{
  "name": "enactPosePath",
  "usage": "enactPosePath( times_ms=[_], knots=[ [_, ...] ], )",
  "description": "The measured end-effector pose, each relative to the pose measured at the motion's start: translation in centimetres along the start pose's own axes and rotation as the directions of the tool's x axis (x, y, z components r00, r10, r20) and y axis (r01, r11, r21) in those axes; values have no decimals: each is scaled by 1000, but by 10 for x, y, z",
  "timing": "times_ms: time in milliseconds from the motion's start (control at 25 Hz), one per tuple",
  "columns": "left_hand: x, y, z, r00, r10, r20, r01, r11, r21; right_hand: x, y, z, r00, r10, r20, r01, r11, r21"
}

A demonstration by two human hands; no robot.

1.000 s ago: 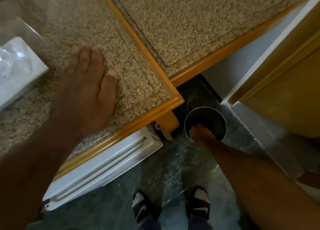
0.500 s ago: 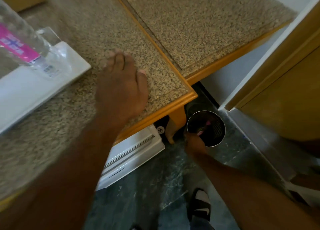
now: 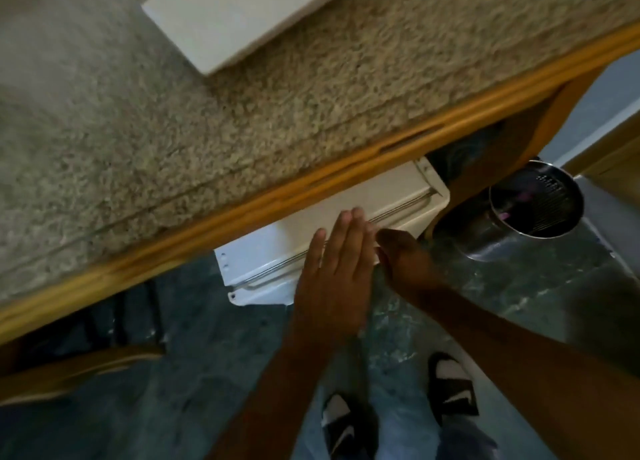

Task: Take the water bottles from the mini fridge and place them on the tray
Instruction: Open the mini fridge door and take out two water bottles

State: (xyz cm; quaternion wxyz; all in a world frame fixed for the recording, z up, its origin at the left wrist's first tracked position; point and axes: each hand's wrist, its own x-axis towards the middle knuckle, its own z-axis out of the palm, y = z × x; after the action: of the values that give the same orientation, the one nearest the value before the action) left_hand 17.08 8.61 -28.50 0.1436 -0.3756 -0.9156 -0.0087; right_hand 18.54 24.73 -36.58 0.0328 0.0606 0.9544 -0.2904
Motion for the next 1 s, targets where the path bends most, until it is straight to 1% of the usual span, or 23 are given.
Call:
enactPosePath(
  times_ms=[40,80,120,160,200,240,280,320,400,520,640,720,840,920,1000],
  knots=[
    [-21,-17,14,992,-14,125,16,1000,-17,2,-6,2,999,-41,-15,41,999,-14],
    [-40,-35,26,967,-69,244,77,997,-25,5,-15,8,995,-89,-36,87,995,-41],
    [-56,-54,36,924,-145,354,164,986,-23,9,-24,16,991,-128,-40,126,990,-62],
    [-70,-71,47,876,-220,429,249,969,-10,14,-33,25,984,-174,-32,170,980,-101],
    [-80,-86,56,836,-281,472,321,947,-4,18,-39,36,973,-229,-28,223,964,-147],
    [-87,-96,63,804,-318,503,370,929,-4,21,-44,44,965,-261,-16,255,952,-167],
    [-91,-102,68,781,-337,526,400,916,-7,23,-48,51,965,-262,-1,259,951,-167],
    [-93,-106,72,772,-341,536,411,912,-11,25,-51,56,969,-246,14,245,956,-160],
    [-95,-111,81,780,-342,524,416,909,-27,30,-54,61,977,-214,10,212,964,-162],
    [-101,-112,88,793,-352,497,426,904,-39,33,-55,66,980,-199,19,198,956,-214],
    [-103,-109,93,819,-358,449,419,907,-40,33,-54,66,973,-219,70,230,921,-316],
    [-102,-109,96,819,-372,438,428,903,-34,34,-54,64,968,-227,109,251,899,-360],
    [-114,-102,97,819,-366,441,437,897,-67,25,-50,61,957,-261,128,290,894,-342],
    [-133,-90,96,816,-353,457,445,889,-108,10,-43,59,943,-292,160,329,889,-320],
    [-152,-70,92,816,-345,464,450,883,-135,-7,-34,55,934,-291,207,345,884,-315]
  ],
)
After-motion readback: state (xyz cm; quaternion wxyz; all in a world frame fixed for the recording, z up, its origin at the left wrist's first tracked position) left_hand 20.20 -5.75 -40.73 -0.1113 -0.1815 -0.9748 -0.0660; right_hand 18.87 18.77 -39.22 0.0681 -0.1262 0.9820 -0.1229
